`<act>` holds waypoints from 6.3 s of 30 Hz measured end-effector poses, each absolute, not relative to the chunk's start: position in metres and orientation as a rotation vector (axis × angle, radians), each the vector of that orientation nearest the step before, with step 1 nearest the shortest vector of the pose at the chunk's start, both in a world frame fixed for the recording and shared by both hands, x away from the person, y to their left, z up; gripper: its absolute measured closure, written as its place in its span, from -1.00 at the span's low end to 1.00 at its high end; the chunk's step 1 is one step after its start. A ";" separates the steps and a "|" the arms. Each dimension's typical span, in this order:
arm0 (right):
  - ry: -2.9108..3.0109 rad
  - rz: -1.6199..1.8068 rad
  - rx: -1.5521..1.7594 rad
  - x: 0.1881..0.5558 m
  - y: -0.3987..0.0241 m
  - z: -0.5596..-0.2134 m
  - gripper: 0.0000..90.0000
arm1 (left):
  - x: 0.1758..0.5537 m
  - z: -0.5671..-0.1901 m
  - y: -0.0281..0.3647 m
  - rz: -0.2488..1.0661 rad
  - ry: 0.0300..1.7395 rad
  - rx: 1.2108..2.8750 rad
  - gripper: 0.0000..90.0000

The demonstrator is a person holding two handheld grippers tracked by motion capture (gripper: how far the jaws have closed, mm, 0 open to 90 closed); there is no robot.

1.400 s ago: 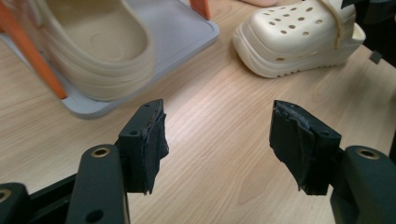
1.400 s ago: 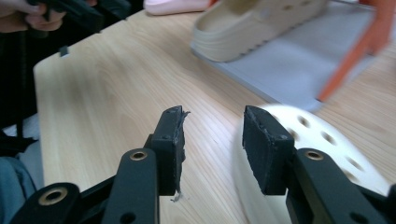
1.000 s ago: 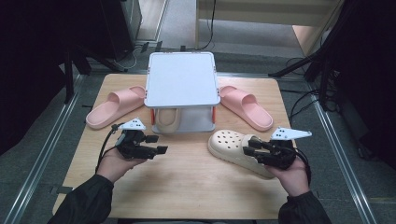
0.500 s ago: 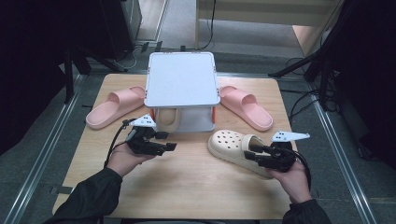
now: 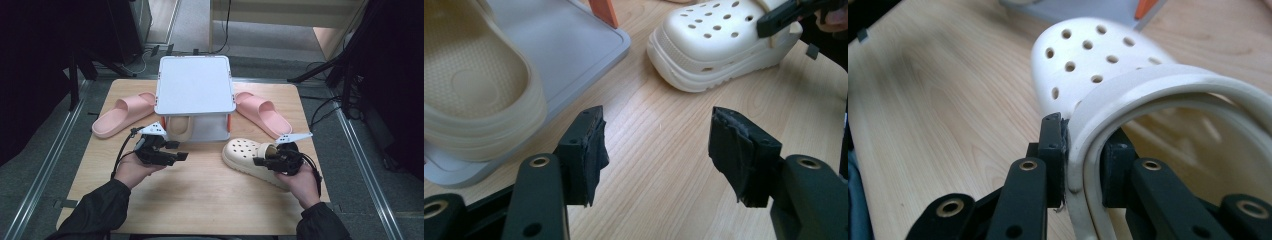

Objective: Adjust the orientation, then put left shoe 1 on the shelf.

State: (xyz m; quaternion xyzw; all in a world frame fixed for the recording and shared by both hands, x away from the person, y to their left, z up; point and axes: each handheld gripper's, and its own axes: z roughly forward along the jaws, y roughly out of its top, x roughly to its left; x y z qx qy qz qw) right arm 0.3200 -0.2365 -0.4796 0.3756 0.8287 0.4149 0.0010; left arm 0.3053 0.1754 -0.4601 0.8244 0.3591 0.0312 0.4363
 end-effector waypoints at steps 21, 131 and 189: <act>2.688 1.373 1.048 0.315 -0.154 -0.459 0.69 | 0.290 -0.463 0.195 0.094 0.966 2.034 -0.14; 2.496 1.267 1.180 0.282 -0.153 -0.487 1.00 | 0.317 -0.505 0.130 0.023 1.056 2.087 0.91; 2.453 1.286 1.250 0.244 -0.141 -0.489 0.17 | 0.382 -0.371 0.207 0.034 0.924 2.030 0.90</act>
